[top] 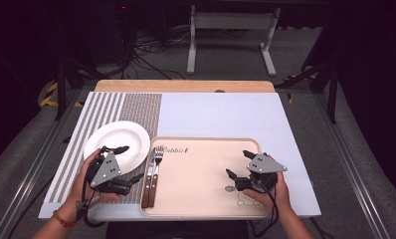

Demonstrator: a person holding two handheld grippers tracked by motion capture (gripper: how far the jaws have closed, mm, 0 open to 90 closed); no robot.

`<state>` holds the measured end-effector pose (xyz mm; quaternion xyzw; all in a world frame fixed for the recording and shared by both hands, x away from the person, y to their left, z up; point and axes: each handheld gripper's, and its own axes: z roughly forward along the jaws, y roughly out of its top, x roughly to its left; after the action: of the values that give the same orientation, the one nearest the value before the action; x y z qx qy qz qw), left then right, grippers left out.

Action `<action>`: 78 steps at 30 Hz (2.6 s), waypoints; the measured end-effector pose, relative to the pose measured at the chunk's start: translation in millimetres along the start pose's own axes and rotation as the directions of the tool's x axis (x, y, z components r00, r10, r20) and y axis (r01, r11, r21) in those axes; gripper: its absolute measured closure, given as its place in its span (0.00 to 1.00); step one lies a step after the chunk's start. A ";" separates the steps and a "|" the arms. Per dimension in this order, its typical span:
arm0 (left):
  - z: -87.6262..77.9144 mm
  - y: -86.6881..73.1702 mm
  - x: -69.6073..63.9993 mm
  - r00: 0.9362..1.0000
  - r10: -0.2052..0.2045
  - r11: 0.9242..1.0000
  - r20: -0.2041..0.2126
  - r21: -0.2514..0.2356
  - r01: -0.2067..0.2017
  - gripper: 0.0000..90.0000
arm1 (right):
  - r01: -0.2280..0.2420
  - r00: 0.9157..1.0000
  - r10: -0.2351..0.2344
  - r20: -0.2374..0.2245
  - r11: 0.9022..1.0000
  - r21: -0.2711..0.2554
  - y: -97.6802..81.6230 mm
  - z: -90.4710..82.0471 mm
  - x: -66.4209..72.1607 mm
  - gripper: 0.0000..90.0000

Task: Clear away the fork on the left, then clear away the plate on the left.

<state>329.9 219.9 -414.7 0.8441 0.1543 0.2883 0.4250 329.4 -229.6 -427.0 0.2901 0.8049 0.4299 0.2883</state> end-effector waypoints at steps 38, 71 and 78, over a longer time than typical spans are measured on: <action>-30.8 -69.7 14.6 0.989 -0.015 0.993 -0.145 0.116 0.032 0.09 | -0.026 1.000 0.027 0.014 0.998 -0.055 2.0 -1.7 -4.6 0.16; -8.0 -84.3 41.6 0.936 0.311 0.880 -0.166 0.421 -0.218 0.42 | -0.019 1.000 0.019 0.009 1.000 -0.003 -4.2 1.1 1.8 0.17; 3.9 -75.0 24.9 0.867 0.494 0.766 -0.065 0.505 -0.398 0.76 | -0.004 1.000 0.004 0.001 1.000 0.022 -5.1 5.2 4.1 0.17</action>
<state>350.7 274.4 -468.2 0.9017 0.0550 0.4153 0.1066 329.3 -226.3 -434.7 0.2950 0.8090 0.4213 0.2846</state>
